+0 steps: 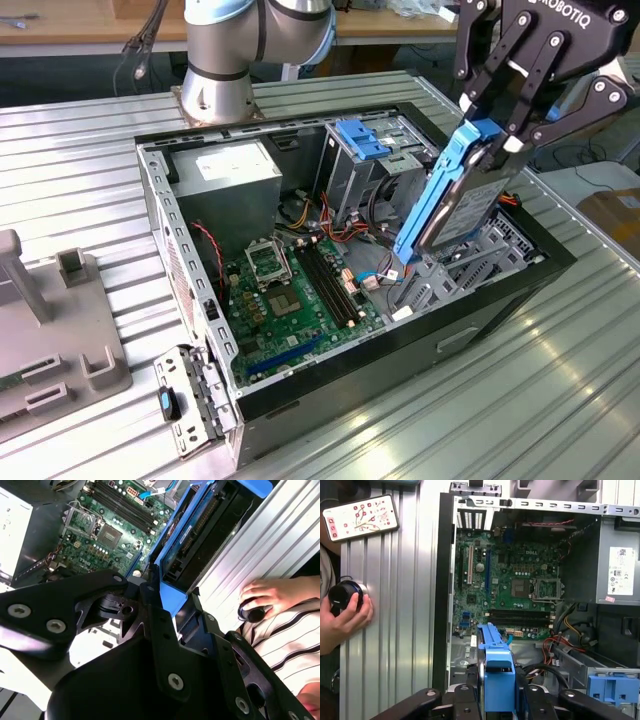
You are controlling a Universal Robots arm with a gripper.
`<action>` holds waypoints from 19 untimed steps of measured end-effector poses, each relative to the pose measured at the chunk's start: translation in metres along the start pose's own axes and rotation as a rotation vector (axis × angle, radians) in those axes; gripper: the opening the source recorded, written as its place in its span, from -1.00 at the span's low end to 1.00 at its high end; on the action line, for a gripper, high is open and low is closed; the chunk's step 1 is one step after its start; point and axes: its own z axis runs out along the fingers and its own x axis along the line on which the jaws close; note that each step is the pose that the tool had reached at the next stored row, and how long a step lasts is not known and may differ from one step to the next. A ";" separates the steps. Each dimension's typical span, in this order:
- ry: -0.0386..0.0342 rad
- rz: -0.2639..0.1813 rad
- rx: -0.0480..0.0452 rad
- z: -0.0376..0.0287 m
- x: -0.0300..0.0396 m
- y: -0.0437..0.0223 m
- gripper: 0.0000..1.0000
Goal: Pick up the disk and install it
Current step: 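Pick up the disk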
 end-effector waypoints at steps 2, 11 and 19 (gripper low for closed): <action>0.0000 0.001 0.0000 0.0036 0.0001 -0.0015 -0.26; 0.0008 0.002 0.0000 0.0109 -0.0020 -0.0382 -0.26; 0.0006 -0.005 -0.0002 0.0137 -0.0088 -0.0542 -0.26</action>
